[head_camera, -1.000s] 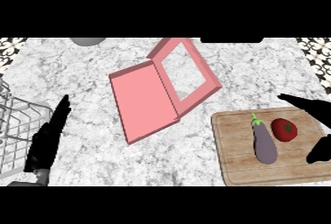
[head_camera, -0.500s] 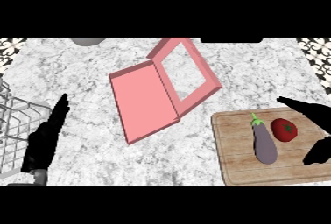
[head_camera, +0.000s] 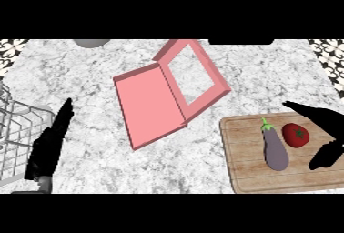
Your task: Pick the tomato from the cutting board and place it in the cardboard box
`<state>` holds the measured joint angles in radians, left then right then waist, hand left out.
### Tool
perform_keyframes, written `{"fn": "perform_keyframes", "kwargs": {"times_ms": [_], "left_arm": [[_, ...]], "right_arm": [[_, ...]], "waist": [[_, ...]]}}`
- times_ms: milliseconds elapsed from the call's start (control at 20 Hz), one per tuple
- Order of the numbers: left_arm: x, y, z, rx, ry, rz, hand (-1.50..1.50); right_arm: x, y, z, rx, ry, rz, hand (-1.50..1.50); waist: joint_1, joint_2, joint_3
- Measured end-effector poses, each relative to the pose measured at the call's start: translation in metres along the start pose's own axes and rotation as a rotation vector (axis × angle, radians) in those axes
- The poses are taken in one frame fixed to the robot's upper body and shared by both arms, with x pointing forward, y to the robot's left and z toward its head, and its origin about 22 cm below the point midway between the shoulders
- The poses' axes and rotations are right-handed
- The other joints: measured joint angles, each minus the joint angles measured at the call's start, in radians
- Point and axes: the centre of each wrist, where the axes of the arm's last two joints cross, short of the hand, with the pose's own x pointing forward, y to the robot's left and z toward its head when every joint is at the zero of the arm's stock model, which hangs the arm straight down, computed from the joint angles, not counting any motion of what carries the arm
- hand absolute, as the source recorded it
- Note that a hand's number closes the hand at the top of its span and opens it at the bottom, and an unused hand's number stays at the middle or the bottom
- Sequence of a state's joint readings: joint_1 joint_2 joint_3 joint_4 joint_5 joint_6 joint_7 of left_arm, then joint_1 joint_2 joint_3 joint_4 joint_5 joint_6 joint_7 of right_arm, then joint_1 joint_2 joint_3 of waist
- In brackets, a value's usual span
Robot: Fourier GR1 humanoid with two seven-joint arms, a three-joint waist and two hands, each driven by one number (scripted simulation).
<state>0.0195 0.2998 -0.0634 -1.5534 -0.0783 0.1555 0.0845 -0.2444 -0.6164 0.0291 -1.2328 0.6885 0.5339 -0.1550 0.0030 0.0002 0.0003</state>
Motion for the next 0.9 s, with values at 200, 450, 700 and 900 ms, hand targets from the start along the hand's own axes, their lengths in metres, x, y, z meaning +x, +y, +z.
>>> {"fn": "perform_keyframes", "kwargs": {"times_ms": [200,450,700,900], "left_arm": [[-0.001,-0.001,-0.002,0.000,-0.004,-0.003,0.00],[-0.005,-0.002,-0.003,0.002,0.002,0.004,0.00],[0.000,-0.005,-0.002,0.000,0.004,0.002,0.00],[0.002,-0.003,-0.009,-0.002,0.006,0.001,0.00]], "right_arm": [[0.003,0.013,-0.011,0.009,0.000,0.014,-1.50],[-0.005,0.028,-0.011,0.034,0.009,0.027,1.50],[-0.005,0.033,-0.013,0.000,-0.012,0.035,1.50],[-0.004,0.029,-0.018,-0.105,-0.017,0.086,1.50]], "waist": [[0.000,0.000,0.000],[-0.001,0.000,0.000],[0.000,-0.003,-0.004],[0.000,-0.001,-0.002]]}}
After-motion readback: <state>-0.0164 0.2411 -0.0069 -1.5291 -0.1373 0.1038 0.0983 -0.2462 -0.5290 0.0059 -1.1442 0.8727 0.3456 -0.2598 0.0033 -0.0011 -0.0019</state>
